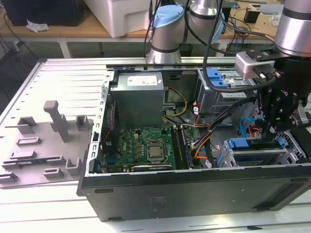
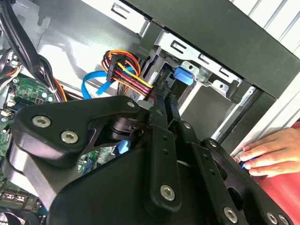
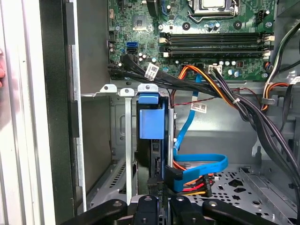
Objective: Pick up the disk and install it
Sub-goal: 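Insert the first disk wire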
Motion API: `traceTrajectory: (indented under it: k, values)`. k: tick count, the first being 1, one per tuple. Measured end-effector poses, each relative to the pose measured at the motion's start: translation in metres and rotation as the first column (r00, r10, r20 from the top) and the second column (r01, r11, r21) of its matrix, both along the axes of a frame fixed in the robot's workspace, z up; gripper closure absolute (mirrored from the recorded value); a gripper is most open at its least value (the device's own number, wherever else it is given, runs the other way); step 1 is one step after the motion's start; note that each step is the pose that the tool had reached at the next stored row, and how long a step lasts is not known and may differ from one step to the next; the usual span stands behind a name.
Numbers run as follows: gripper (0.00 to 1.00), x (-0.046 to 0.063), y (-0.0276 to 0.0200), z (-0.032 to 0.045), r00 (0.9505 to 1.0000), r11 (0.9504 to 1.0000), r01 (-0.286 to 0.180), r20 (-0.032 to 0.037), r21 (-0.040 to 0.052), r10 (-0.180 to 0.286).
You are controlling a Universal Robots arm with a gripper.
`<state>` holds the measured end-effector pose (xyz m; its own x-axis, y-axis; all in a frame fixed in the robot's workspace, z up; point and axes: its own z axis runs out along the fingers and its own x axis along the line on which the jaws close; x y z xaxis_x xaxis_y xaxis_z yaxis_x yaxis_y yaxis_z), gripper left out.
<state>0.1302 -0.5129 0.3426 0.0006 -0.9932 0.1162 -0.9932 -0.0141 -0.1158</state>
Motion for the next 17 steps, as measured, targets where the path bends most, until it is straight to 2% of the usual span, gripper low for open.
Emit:
traceTrajectory:
  k: [11, 17]
  values:
    - [0.83, 0.0000, -0.0018, -0.0002, 1.0000, 1.0000, 0.000, 0.0000, 0.0012, 0.000]
    - [0.83, 0.0000, -0.0009, -0.0007, 1.0000, 1.0000, 0.000, 0.0000, 0.0014, 0.000]
